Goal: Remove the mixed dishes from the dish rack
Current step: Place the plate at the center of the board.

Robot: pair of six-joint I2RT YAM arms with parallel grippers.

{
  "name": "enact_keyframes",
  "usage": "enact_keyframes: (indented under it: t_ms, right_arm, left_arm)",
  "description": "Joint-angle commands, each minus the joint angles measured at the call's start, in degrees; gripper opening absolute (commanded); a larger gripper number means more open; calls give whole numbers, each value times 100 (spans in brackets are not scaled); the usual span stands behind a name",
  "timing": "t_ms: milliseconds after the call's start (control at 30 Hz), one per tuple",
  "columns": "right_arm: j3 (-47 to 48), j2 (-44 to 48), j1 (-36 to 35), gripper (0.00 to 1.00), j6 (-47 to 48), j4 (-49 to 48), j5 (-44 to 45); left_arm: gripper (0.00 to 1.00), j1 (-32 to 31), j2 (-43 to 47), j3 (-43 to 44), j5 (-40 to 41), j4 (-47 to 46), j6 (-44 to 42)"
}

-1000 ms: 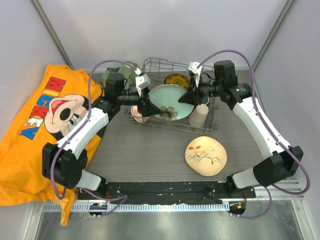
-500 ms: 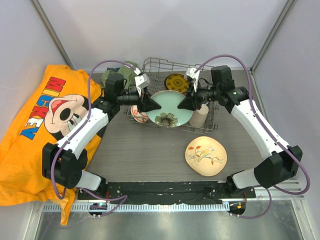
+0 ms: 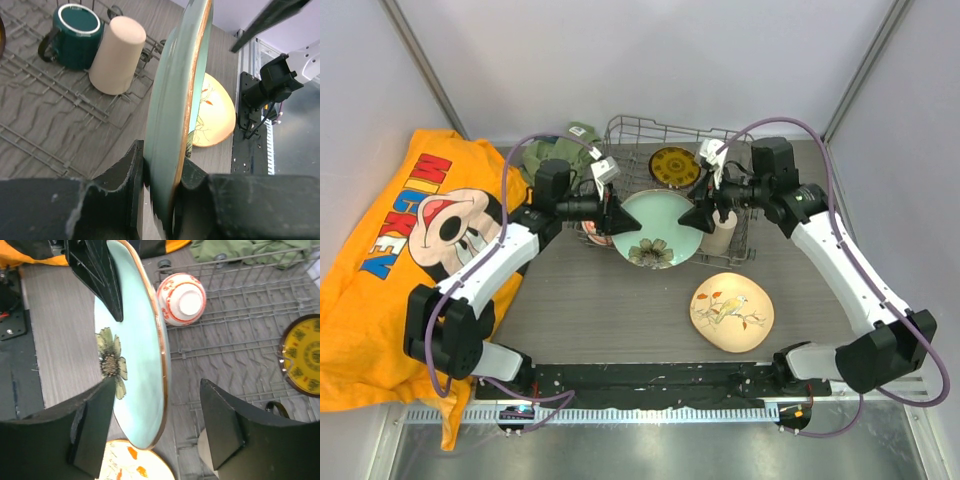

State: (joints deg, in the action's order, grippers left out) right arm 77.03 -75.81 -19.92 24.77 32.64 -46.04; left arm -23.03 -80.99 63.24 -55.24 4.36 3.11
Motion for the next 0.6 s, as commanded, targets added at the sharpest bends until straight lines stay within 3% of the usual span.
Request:
enact_keyframes:
  t_ms: [0, 233, 567]
  right_arm:
    - [-145, 374, 6, 77, 63, -416, 560]
    - [-224, 795, 6, 81, -210, -751, 1202]
    - [-285, 1147, 6, 81, -482, -698, 1878]
  left_arm:
    - [0, 17, 260, -93, 5, -1173, 1030]
    - [0, -88, -110, -584, 13, -2009, 2745]
    - [0, -1070, -364, -1297, 532, -2036, 3257]
